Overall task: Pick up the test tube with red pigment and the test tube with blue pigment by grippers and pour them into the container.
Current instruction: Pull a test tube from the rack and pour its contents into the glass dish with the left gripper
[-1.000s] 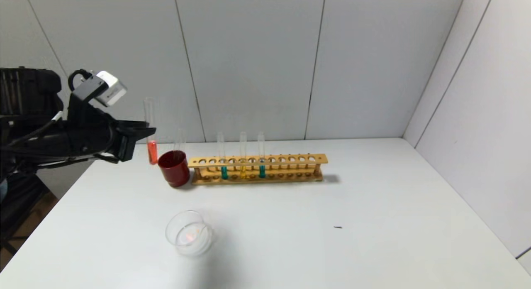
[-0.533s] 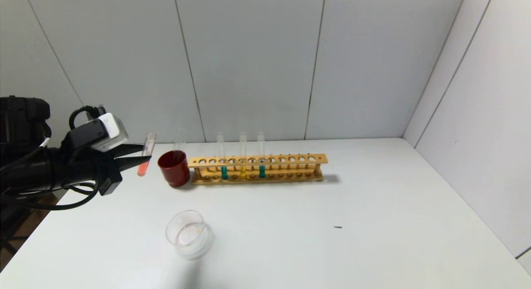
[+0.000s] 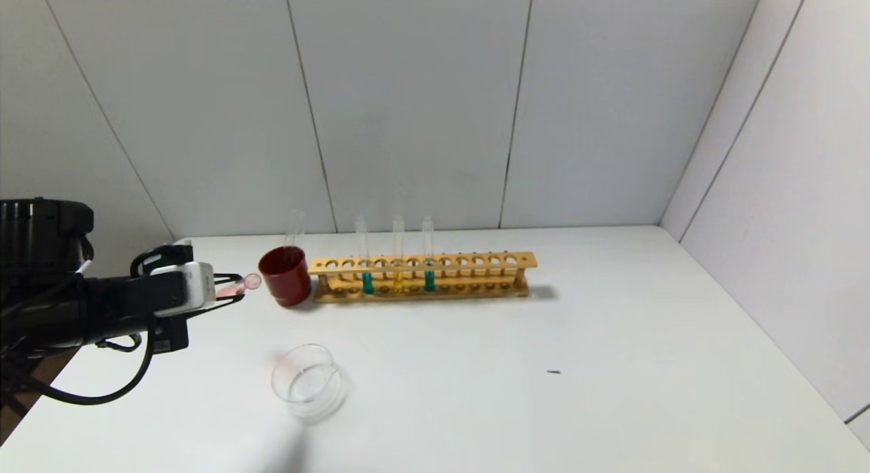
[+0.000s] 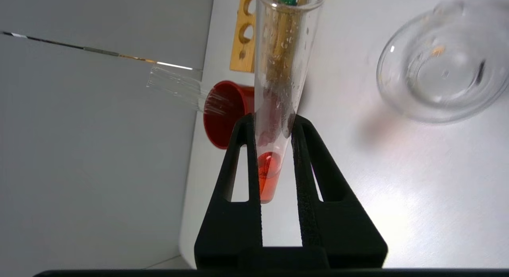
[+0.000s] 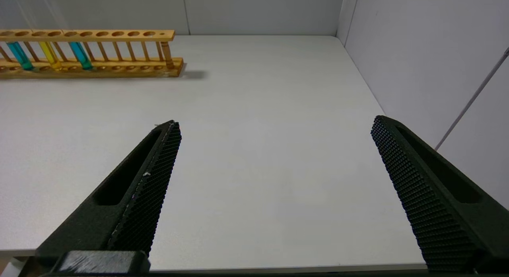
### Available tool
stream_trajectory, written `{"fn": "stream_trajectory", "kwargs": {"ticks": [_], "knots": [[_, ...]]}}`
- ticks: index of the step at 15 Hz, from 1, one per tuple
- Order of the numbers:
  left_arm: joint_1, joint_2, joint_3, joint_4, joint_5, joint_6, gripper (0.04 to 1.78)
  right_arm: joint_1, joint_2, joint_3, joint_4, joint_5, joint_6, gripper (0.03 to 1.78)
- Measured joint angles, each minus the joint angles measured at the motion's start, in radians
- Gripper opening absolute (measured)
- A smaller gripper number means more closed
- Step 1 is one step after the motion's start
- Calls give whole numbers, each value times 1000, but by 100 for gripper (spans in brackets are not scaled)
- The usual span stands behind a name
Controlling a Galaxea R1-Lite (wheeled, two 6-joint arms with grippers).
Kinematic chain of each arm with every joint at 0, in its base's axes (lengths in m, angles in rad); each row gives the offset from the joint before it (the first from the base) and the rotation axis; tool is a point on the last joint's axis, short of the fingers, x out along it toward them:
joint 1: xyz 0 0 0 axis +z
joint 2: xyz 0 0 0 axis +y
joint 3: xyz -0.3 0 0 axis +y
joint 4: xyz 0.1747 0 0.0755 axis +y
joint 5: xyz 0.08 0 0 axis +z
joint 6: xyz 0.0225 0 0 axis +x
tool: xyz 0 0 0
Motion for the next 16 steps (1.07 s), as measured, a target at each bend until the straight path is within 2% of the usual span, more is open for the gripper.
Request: {"fn": "stream_trajectory", "kwargs": {"ticks": [9, 13, 16], "knots": [[29, 43, 22, 4, 0, 349, 30, 0, 0, 0, 0, 0, 0, 175], [26, 64, 3, 57, 15, 501, 30, 0, 0, 0, 0, 0, 0, 175], [16, 99, -31, 55, 17, 553, 30, 0, 0, 0, 0, 0, 0, 175]]}}
